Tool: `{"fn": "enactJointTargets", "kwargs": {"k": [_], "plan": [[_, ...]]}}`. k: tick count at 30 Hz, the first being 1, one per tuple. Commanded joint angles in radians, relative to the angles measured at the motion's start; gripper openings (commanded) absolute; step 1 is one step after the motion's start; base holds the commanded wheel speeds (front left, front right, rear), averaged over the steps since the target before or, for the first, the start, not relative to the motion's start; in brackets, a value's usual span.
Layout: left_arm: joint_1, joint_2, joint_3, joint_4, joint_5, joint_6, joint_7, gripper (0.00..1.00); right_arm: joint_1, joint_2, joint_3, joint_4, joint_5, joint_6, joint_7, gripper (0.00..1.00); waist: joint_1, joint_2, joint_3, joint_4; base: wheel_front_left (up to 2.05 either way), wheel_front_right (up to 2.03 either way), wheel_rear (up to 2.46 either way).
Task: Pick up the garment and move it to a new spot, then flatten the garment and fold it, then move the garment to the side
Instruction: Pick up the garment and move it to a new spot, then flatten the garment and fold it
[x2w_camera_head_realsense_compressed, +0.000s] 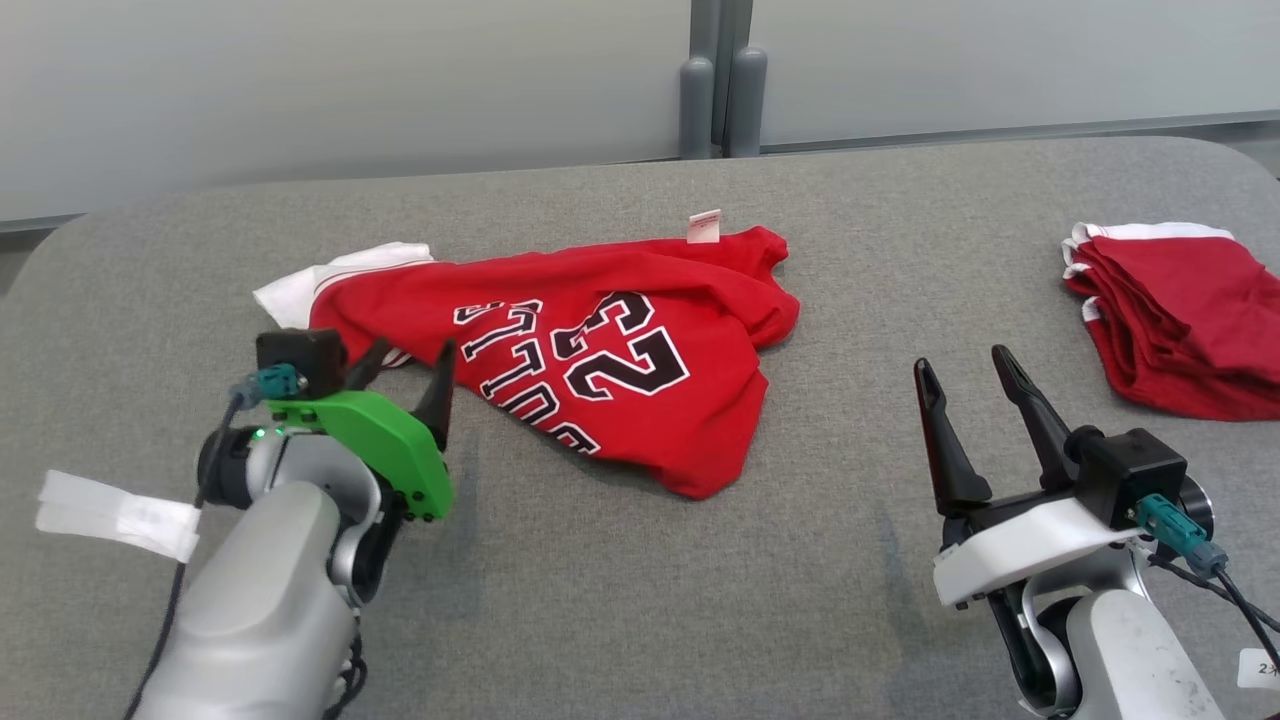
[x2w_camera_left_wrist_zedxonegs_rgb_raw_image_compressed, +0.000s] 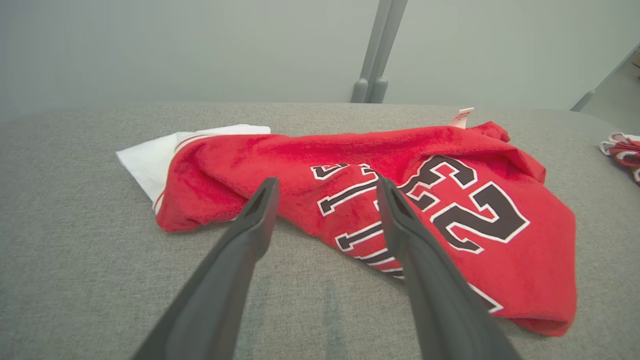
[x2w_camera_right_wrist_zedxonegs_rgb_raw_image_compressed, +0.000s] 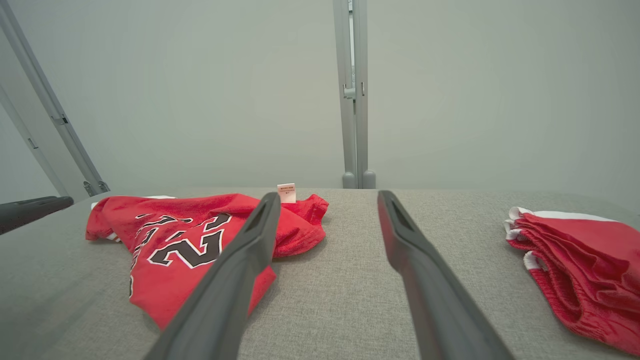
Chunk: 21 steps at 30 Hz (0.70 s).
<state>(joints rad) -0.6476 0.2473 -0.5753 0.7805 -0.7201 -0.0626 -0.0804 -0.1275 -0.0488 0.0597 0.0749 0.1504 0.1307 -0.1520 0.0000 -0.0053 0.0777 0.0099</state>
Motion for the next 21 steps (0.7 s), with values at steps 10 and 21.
{"fn": "enactJointTargets", "kwargs": {"k": [10, 21], "plan": [[0.074, -0.092, -0.024, -0.029, -0.017, 0.061, -0.007, 1.0, -0.008, -0.003, 0.001, -0.022, -0.014, 0.0, 0.015, 1.0, 0.0, 0.0053, 0.037, -0.043, 0.0, 0.0, 0.0], [0.056, -0.148, -0.047, 0.033, -0.029, 0.083, 0.009, 1.0, -0.019, -0.003, -0.002, -0.023, -0.009, 0.0, 0.01, 1.0, 0.0, 0.0053, 0.068, -0.072, 0.0, 0.0, 0.0]]}}
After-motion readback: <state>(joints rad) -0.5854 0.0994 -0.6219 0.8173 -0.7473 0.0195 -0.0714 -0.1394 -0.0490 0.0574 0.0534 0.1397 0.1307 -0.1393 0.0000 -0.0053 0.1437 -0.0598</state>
